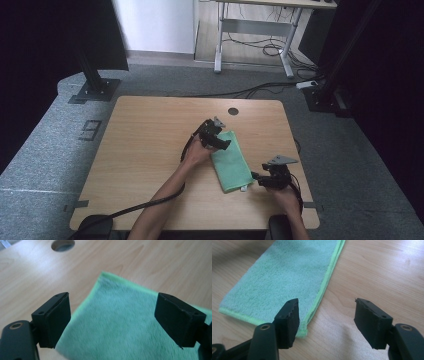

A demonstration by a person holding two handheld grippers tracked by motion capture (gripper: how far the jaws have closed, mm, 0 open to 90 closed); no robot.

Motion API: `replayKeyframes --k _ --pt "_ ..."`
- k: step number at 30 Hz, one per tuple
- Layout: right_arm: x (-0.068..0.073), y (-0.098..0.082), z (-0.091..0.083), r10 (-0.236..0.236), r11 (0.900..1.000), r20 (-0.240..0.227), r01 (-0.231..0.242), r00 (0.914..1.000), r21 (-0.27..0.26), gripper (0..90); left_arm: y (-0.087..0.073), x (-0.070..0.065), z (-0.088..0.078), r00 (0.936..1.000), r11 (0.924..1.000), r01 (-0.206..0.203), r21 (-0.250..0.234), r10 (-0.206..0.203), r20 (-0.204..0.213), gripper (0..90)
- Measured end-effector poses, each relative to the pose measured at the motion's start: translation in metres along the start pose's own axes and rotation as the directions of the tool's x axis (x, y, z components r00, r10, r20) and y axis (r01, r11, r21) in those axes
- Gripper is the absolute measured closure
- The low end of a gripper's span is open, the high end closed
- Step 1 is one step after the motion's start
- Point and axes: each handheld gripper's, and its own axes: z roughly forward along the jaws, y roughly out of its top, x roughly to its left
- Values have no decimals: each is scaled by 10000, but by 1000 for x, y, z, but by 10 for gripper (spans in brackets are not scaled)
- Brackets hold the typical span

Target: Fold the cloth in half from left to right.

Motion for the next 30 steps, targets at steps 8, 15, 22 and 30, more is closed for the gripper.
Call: replayKeyframes --k 8,15,22,30 --pt "-1 0 8 23 9999 172 -24 9998 98 293 -19 -15 -15 9998 10000 -29 -19 29 -192 49" --pt "-3 -2 9 135 9999 248 -137 9996 63 274 -38 -26 -24 9998 9999 82 117 -80 -204 51" --pt "-5 -4 12 182 9997 278 -186 9994 149 264 -53 -30 -35 9990 9996 273 97 -270 -350 57" --pt "-4 -5 16 67 9995 232 -74 9997 292 256 -59 -41 -38 9991 9993 381 8 -381 -200 60"
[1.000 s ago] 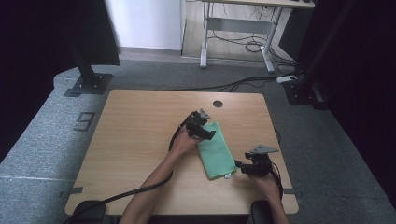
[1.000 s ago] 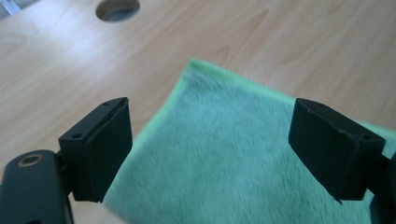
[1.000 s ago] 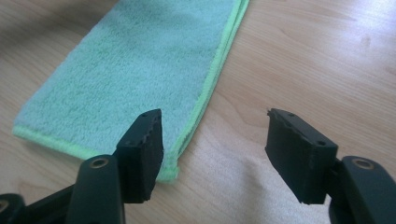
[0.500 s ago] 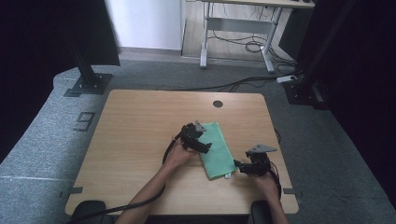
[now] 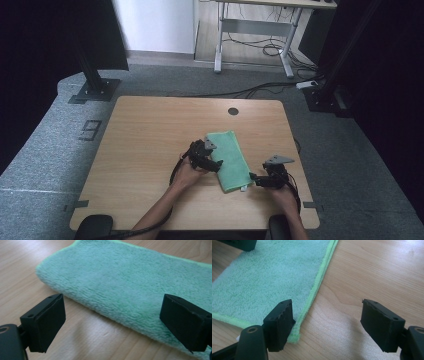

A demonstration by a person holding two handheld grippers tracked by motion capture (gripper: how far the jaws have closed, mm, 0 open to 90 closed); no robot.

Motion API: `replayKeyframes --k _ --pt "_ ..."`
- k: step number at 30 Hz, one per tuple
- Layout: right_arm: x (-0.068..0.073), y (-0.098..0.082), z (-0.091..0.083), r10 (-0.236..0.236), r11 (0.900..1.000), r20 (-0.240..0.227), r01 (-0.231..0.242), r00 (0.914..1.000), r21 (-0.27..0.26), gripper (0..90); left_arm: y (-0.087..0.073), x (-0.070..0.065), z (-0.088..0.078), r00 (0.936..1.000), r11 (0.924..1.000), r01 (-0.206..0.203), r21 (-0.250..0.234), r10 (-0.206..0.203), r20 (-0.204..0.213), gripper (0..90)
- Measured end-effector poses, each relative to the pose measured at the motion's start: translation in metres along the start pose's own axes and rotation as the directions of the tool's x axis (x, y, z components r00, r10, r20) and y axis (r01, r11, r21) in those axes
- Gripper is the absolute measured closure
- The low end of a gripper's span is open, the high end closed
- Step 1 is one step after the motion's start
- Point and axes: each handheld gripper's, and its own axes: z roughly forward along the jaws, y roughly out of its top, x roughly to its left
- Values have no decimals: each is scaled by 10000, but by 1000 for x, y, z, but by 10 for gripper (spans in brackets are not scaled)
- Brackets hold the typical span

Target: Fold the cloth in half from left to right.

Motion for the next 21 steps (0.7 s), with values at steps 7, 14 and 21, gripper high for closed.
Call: replayKeyframes --k 7,14,21 --pt "0 -3 4 -78 9998 -91 79 9999 175 255 -5 -9 5 10000 9997 -32 232 32 18 76" --pt "2 -5 9 -311 9988 -118 316 9994 379 255 -9 -12 11 9995 9986 -186 497 198 -245 75" --pt "5 -6 10 -372 9987 -191 378 9991 340 255 -10 -9 11 9992 9984 -107 557 128 -373 51"
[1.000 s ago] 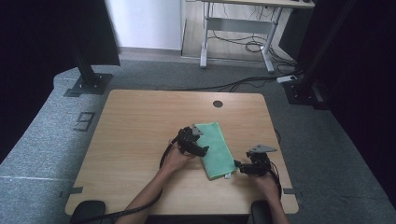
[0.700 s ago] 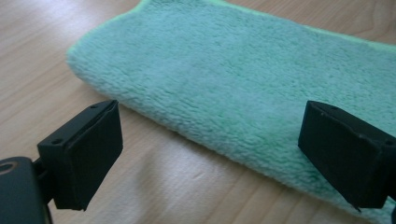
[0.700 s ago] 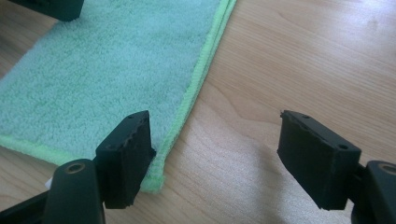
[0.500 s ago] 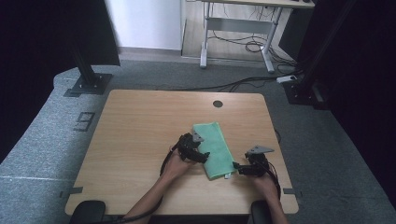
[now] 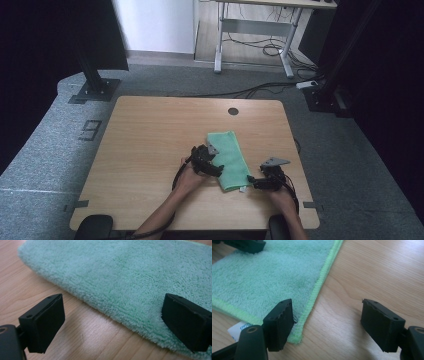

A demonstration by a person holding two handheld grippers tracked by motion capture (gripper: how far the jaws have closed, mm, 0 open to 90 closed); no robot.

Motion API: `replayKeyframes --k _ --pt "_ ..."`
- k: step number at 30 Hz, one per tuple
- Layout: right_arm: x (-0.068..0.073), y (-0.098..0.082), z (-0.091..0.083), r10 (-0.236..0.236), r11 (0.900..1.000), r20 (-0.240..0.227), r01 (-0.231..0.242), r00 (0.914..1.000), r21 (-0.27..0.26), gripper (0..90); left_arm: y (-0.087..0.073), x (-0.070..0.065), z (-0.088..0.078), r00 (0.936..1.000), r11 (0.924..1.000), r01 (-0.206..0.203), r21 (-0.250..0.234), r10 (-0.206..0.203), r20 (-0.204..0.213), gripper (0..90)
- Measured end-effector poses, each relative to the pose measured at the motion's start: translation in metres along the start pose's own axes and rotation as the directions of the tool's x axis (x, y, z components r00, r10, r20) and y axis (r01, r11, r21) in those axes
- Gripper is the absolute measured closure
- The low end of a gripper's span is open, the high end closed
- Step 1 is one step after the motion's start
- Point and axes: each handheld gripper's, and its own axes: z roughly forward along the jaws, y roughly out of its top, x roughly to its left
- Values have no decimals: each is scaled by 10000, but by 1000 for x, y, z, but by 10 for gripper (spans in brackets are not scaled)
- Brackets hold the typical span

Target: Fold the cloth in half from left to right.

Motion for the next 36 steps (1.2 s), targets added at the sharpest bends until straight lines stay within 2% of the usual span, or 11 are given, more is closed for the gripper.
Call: replayKeyframes --k 8,16,36 --pt "14 4 5 -477 9988 -463 480 9978 54 251 -4 10 -4 9998 9999 109 120 -107 -162 51" --pt "29 9 11 -898 9959 -759 904 9931 49 247 -13 23 -12 9988 9991 387 170 -382 -293 51" --pt "64 27 32 -1548 9877 -1355 1562 9786 -4 242 -40 50 -36 9944 9961 826 303 -804 -693 53"
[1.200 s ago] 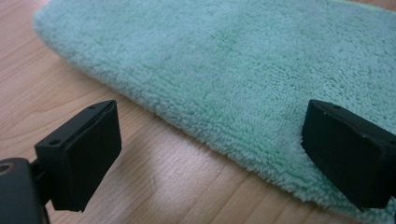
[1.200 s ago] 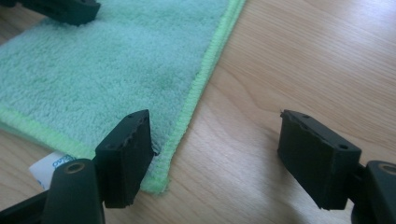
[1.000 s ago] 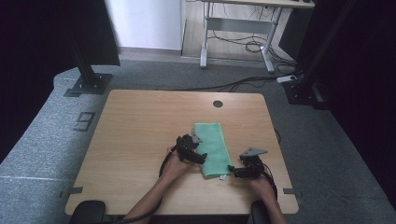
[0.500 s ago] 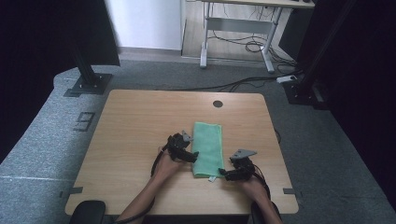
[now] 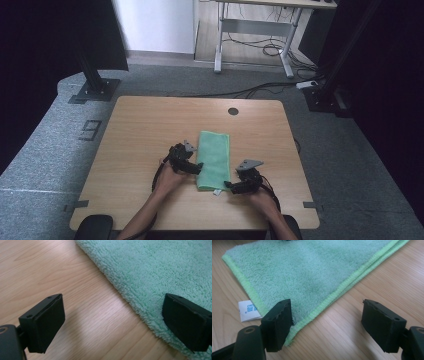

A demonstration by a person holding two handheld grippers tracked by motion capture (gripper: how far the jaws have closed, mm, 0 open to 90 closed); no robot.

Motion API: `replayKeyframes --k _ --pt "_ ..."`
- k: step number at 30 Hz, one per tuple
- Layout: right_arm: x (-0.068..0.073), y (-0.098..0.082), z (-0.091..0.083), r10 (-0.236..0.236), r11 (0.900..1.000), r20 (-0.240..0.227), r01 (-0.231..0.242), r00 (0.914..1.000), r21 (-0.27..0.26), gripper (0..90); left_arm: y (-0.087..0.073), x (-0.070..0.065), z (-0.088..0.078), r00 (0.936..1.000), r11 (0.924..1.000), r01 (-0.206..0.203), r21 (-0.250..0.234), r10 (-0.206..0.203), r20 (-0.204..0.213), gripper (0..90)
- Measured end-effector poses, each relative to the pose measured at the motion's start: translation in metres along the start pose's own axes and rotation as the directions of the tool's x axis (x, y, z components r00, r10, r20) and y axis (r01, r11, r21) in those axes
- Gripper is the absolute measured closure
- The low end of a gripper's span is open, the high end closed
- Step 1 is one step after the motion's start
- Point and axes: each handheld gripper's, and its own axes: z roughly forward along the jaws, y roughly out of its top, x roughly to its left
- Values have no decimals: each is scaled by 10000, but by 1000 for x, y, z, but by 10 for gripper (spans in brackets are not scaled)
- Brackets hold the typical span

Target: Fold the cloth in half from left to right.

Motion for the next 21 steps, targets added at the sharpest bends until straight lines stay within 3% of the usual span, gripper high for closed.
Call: replayKeyframes --k 10,21 --pt "20 18 18 -481 9988 -422 483 9979 45 242 -16 19 -13 9991 9993 361 51 -359 -209 54" --pt "25 27 28 -554 9984 -605 559 9966 69 224 -28 30 -20 9970 9970 760 -143 -762 -141 65"
